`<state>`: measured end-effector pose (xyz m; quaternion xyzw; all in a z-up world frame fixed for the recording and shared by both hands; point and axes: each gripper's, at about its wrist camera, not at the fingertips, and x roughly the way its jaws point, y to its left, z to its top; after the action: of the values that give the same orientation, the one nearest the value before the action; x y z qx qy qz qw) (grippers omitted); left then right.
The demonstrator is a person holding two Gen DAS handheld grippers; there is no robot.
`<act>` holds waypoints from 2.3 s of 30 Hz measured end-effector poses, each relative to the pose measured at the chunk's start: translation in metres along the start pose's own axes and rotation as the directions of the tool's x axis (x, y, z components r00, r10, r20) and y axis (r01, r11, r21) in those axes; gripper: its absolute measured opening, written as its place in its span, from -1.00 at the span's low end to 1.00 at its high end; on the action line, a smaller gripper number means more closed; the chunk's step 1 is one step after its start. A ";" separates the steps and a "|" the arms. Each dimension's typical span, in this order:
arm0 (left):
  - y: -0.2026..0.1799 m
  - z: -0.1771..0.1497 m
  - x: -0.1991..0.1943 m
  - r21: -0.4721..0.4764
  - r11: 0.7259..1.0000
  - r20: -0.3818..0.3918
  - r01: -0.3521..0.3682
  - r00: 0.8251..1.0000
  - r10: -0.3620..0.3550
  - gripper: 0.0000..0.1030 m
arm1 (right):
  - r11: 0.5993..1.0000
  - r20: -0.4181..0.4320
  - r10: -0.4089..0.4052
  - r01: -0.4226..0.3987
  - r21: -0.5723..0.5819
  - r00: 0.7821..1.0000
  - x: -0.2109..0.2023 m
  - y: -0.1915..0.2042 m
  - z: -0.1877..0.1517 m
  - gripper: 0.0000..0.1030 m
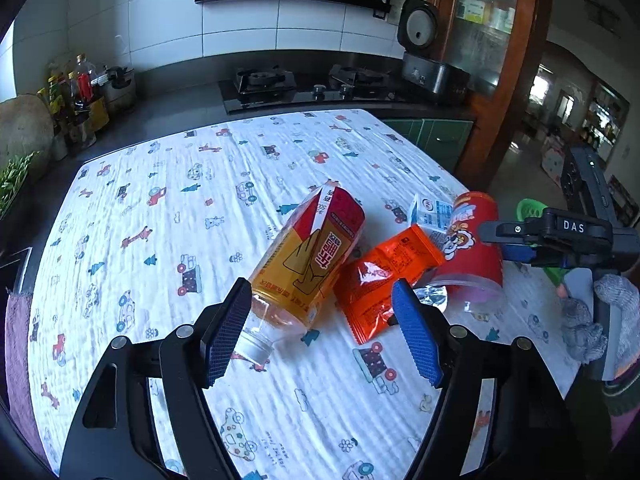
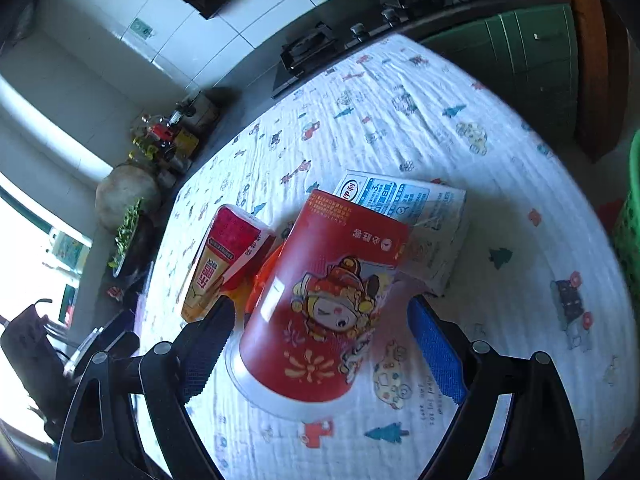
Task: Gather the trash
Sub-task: 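Move both tools back over the table toward the red paper cup, then grasp the red paper cup with the right tool while the left tool grasps the orange drink bottle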
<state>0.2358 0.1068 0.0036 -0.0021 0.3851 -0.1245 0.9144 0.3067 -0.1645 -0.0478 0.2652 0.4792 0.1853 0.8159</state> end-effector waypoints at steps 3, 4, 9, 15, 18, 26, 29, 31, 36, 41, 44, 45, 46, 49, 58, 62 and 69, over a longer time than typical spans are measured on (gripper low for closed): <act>0.004 0.005 0.010 0.011 1.000 -0.015 -0.001 1.000 0.001 0.43 | 0.998 -0.013 0.026 -0.025 0.055 1.000 0.010 -0.005 0.004 0.65; 0.005 0.006 0.013 0.017 1.000 -0.020 -0.002 1.000 0.002 0.46 | 0.997 -0.017 0.028 -0.026 0.068 0.999 0.013 -0.006 0.005 0.65; 0.008 0.014 0.029 0.047 0.999 -0.044 -0.009 0.999 0.011 0.56 | 0.991 -0.039 0.061 -0.055 0.121 0.997 0.026 -0.013 0.009 0.65; 0.014 0.024 0.055 0.062 0.998 -0.083 -0.004 0.996 0.009 0.60 | 0.993 -0.050 0.059 -0.053 0.110 0.997 0.030 -0.014 0.009 0.50; 0.012 0.028 0.068 0.078 0.997 -0.100 -0.003 0.995 0.011 0.60 | 0.994 -0.052 0.069 -0.064 0.094 0.996 0.028 -0.012 0.009 0.37; -0.003 0.032 0.098 0.155 0.988 -0.135 -0.017 0.990 0.038 0.60 | 0.999 -0.027 0.038 -0.038 0.017 0.999 0.013 -0.003 0.008 0.35; -0.007 0.031 0.105 0.183 0.982 -0.139 -0.033 0.989 0.059 0.60 | 0.999 -0.011 0.022 -0.022 -0.023 1.000 0.005 0.003 0.007 0.35; -0.008 0.030 0.108 0.196 0.980 -0.143 -0.037 0.988 0.066 0.60 | 0.999 -0.001 0.013 -0.013 -0.045 1.000 0.001 0.005 0.006 0.35; -0.011 0.030 0.116 0.222 0.974 -0.152 -0.051 0.985 0.086 0.60 | 0.996 0.018 0.012 -0.011 -0.088 1.000 -0.012 0.012 0.004 0.34; -0.014 0.029 0.123 0.255 0.965 -0.151 -0.066 0.983 0.108 0.60 | 0.993 0.035 -0.001 0.005 -0.114 0.999 -0.023 0.015 0.003 0.35; -0.017 0.028 0.126 0.265 0.962 -0.152 -0.069 0.982 0.113 0.56 | 0.993 0.043 -0.002 0.006 -0.115 0.999 -0.027 0.014 0.002 0.35; -0.017 0.027 0.126 0.264 0.962 -0.154 -0.065 0.982 0.109 0.51 | 0.993 0.046 -0.004 0.009 -0.115 0.999 -0.029 0.014 0.002 0.35; -0.018 0.027 0.127 0.266 0.961 -0.151 -0.069 0.982 0.112 0.51 | 0.993 0.048 -0.005 0.010 -0.114 0.999 -0.030 0.013 0.002 0.35; -0.020 0.026 0.127 0.274 0.958 -0.142 -0.078 0.982 0.121 0.50 | 0.994 0.052 -0.006 0.011 -0.109 0.999 -0.034 0.010 0.001 0.35; -0.020 0.027 0.114 0.251 0.962 -0.111 -0.103 0.985 0.135 0.46 | 0.997 0.070 -0.013 0.019 -0.081 0.997 -0.045 -0.005 -0.002 0.35; -0.016 0.029 0.104 0.205 0.975 -0.109 -0.081 0.989 0.105 0.46 | 0.997 0.079 -0.020 0.025 -0.068 0.997 -0.052 -0.015 -0.003 0.35; -0.019 0.031 0.084 0.150 0.988 -0.105 -0.029 0.993 0.045 0.44 | 0.998 0.104 -0.031 0.037 -0.050 0.994 -0.069 -0.031 -0.007 0.34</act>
<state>0.3101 0.0657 -0.0317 0.0798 0.4237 -0.1357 0.8920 0.2699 -0.2254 -0.0225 0.2451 0.4357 0.1697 0.8493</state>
